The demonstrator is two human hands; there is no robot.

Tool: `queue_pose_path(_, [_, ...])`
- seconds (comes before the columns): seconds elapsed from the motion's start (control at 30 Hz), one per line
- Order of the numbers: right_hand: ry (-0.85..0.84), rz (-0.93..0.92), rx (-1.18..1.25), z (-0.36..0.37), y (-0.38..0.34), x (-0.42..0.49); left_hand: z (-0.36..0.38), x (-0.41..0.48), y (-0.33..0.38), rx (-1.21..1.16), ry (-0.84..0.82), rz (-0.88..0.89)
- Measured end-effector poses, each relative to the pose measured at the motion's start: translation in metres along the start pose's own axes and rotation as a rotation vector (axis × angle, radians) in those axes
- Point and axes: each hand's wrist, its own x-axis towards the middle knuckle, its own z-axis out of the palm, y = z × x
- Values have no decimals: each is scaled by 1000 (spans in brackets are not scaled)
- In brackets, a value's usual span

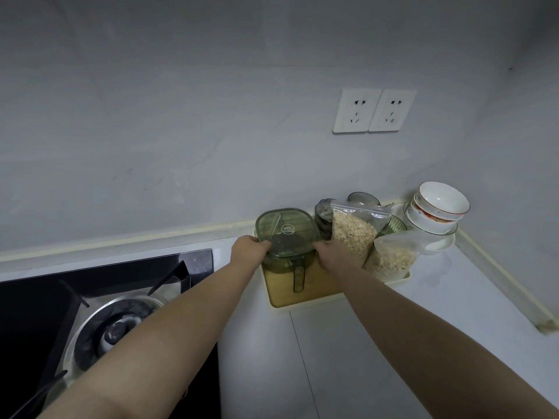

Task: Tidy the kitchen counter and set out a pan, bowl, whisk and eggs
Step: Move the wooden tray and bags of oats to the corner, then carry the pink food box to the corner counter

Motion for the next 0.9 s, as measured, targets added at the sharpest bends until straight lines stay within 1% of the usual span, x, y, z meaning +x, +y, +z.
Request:
queue_pose_path(0.13, [39,-114,-50,-14,-5,-22,-3,-19,12,87,6,79])
queue_pose_path(0.27, [44,-209,-36,-28,-13,-51,-4,-52,21,289,-46,221])
queue_pose_path(0.33, [68,-266,-113,-34,-16,-66,-4,-67,23,412,-63,330])
queue_pose_path(0.4, [87,-345,-206,-40,-16,-78,-5,-82,24,543,-40,455])
queue_pose_path(0.53, [122,-497,-338,-45,-18,-101,-17,-111,17,713,34,665])
queue_pose_path(0.63, [123,-637,-475,-44,-19,-123,-34,-132,9,832,116,741])
queue_pose_path(0.7, [111,-710,-536,-41,-21,-142,-46,-146,7,841,163,761])
queue_pose_path(0.8, [101,-797,-620,-32,-26,-169,-66,-167,2,774,198,788])
queue_pose_path(0.9, [137,-843,-673,-19,-35,-197,-90,-186,-6,761,243,814])
